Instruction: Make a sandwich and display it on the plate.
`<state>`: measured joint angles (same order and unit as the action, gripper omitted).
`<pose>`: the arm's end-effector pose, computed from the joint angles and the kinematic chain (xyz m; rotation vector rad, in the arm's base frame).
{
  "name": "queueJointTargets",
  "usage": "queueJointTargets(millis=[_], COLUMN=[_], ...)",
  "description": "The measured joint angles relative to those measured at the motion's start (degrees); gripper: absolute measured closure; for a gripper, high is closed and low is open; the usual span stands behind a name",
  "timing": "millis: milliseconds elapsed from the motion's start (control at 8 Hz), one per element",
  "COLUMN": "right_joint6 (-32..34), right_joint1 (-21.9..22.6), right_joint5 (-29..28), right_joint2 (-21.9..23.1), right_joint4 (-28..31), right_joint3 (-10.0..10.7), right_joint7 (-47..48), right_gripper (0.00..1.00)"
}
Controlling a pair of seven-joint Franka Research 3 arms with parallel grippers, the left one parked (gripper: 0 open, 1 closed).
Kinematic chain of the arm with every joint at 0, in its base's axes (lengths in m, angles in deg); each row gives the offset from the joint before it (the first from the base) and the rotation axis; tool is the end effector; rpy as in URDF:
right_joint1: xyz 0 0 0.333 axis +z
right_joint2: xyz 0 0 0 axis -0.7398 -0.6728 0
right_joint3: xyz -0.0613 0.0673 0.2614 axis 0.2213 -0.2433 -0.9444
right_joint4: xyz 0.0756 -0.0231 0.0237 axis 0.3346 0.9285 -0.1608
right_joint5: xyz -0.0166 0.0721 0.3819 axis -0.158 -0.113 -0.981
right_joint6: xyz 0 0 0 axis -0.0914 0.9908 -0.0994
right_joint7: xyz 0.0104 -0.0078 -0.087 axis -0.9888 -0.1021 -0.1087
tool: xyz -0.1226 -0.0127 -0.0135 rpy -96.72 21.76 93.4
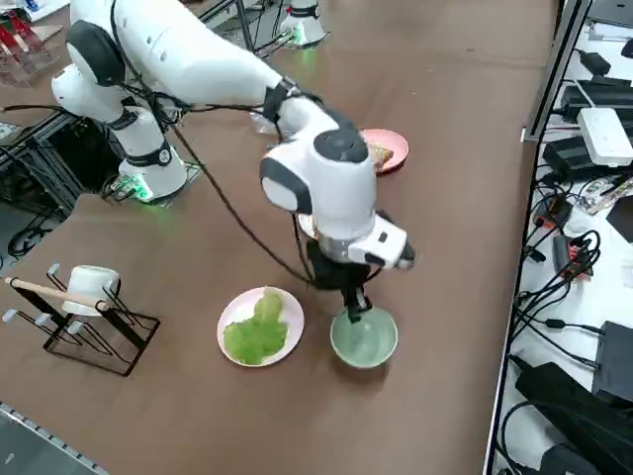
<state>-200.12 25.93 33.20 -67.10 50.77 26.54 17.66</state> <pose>0.6798 -0.2495 0.2099 2.8426 1.0537 0.0121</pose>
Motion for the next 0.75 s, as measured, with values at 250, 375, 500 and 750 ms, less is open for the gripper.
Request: queueJointTargets(millis=[250,375,500,750], right_joint6=[-3.3,-4.2,-4.7,-5.0], right_joint1=[-1.4,-1.9,-2.0,-1.8], right_joint5=[0.0,0.0,0.0,0.0], right_joint2=[-1.2,-1.7,-2.0,-2.2], right_joint4=[0.2,0.2,0.2,0.2], right_joint3=[0.0,0.0,0.0,-0.2], right_joint7=[1.0,2.1,2.8,3.7], right_gripper=[0.96,0.96,0.96,0.81])
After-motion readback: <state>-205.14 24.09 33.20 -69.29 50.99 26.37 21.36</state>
